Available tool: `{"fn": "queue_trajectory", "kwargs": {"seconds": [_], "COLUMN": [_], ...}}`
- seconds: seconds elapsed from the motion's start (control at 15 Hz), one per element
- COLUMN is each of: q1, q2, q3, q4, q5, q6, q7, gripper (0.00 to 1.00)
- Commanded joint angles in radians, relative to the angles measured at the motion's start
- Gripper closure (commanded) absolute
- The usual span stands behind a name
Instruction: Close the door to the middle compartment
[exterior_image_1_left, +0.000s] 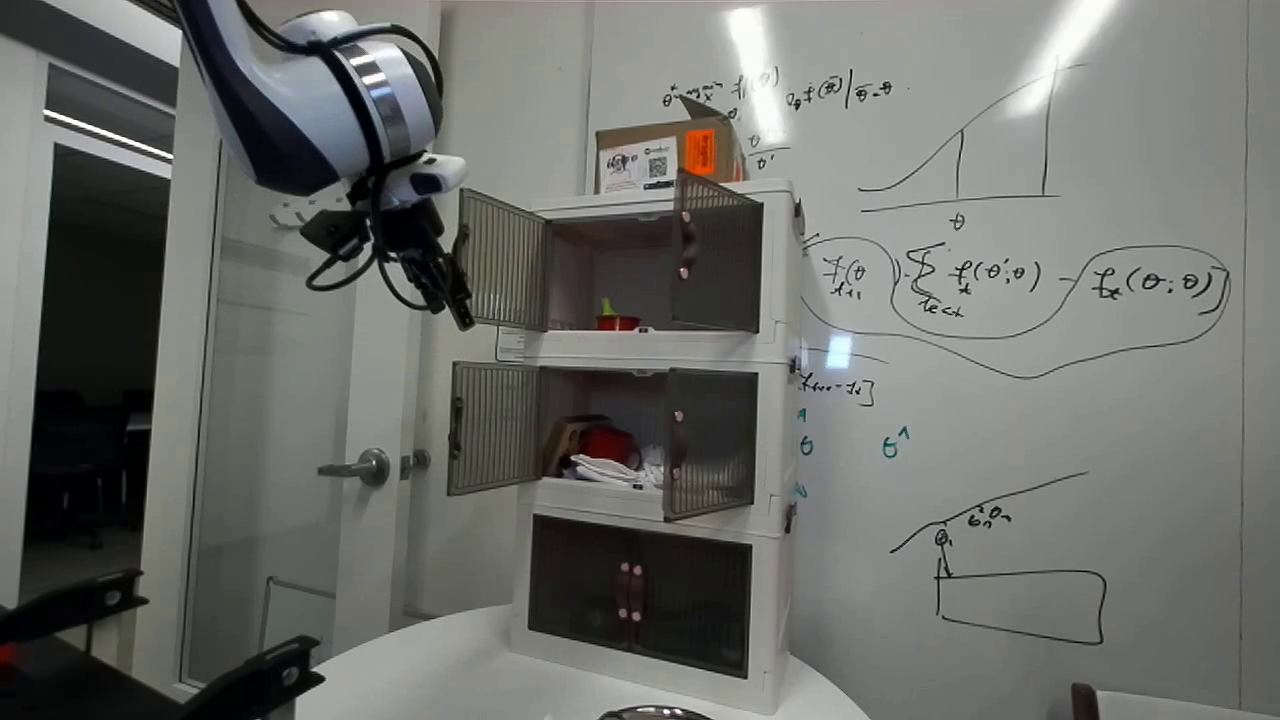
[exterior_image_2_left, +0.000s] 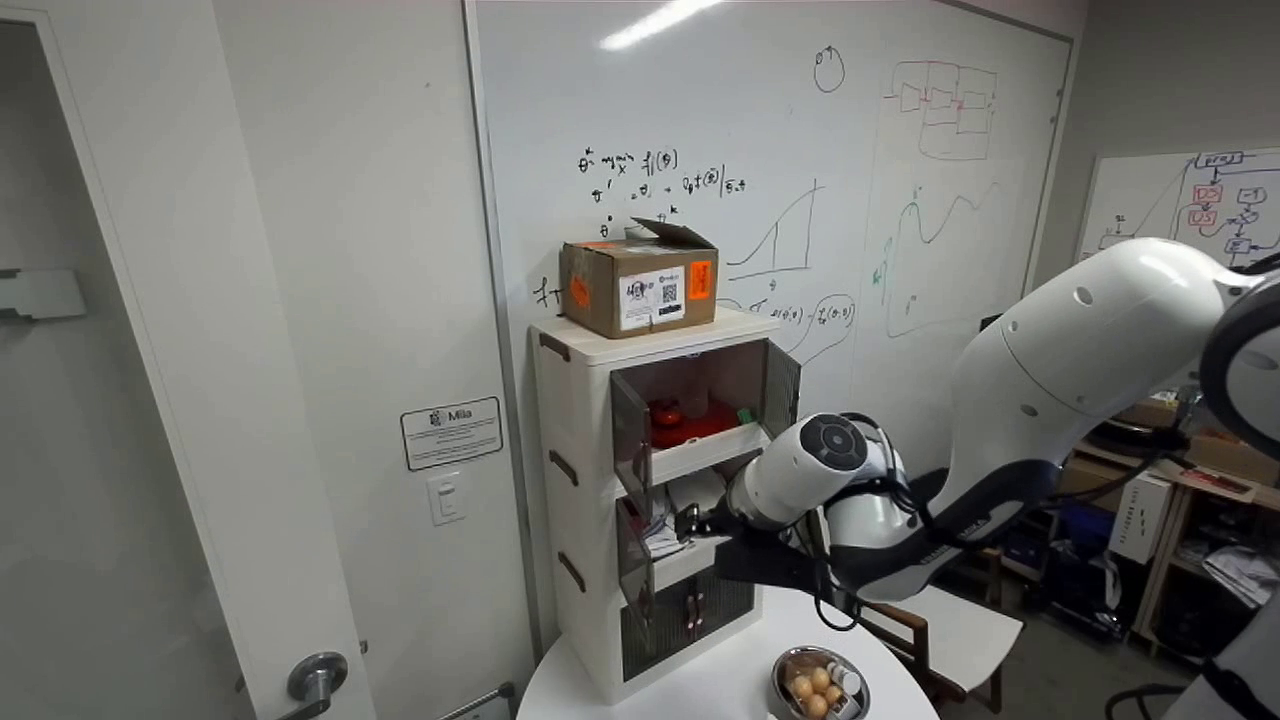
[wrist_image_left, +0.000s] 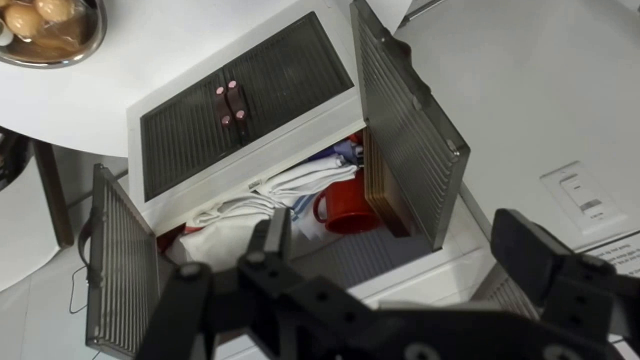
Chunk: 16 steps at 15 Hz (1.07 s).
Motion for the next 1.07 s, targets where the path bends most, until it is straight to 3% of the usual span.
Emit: {"fn": "queue_trajectory", "kwargs": {"seconds": [0.0,0.33,0.73,0.87,0.93,1.0], "q1": [-0.087,-0.084,-0.037,-0.025,0.101,0.118], "q2": [-0.029,0.035,0.236,0.329,0.37,0.409], "q3": [0.145,0.283,0.378,0.386,0.263,0.247], "q4": [0.03,0.078,0.132,0.145,0.158,0.173], "q5": [-0.191,-0.505,-0.922,-1.016,-1.048,-1.076], "q6": [-0.042,-0.177,-0.523,-0.64,-0.679,-0.709], "q7": [0.266,0.625,1.041,1.108,1.128,1.144], "gripper": [0.0,0.0,0.0,0.0,0.0,0.0]}}
